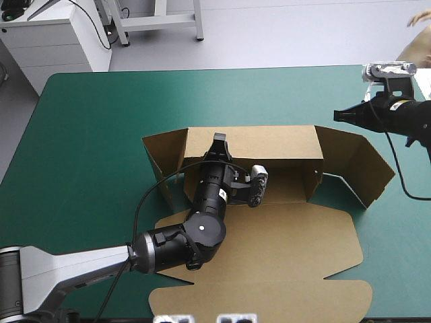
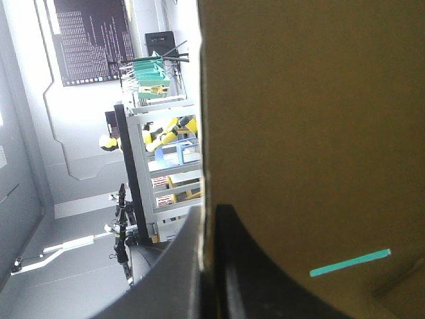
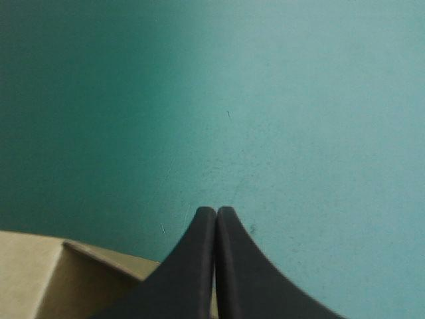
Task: Fold the box
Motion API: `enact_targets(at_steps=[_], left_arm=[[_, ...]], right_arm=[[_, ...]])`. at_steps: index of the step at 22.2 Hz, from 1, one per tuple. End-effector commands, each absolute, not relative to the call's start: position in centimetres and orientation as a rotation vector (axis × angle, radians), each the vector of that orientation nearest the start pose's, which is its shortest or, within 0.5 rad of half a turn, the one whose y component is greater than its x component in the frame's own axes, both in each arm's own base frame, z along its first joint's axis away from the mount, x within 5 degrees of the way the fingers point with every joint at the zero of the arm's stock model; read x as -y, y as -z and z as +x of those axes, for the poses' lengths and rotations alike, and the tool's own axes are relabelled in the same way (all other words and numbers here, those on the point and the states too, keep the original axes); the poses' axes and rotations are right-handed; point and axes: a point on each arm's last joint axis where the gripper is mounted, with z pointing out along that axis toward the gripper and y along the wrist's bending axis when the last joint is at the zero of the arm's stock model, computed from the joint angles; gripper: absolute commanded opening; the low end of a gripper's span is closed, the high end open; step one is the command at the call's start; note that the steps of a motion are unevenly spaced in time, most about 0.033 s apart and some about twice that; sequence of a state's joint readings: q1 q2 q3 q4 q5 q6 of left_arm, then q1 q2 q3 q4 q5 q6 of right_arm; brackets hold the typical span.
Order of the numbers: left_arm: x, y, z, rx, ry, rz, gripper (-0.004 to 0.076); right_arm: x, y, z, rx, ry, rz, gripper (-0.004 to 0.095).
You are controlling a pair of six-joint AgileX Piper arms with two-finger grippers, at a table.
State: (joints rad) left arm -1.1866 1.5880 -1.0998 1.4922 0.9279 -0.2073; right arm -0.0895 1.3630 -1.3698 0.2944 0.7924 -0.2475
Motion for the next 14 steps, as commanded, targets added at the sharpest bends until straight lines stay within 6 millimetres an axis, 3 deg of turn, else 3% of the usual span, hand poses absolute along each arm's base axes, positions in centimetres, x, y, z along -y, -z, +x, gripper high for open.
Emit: enact_targets(at_steps=[1, 6, 14], left_arm=[[27.3, -32.7, 19.0, -1.160, -1.016, 1.491, -0.0008], [27.3, -32.7, 19.0, -1.160, -1.016, 1.491, -0.0008], [27.3, -32.8, 19.0, -1.146, -1.024, 1.489, -0.0008]], right_arm=[[3.0, -39.3, 31.6, -2.198, -0.277, 0.022, -0.0020], [3.0, -36.8, 32.1, -2.341, -0.544, -0.028, -0.0019], [2.1, -36.1, 30.2, -2.515, -0.669, -0.181, -0.0020]])
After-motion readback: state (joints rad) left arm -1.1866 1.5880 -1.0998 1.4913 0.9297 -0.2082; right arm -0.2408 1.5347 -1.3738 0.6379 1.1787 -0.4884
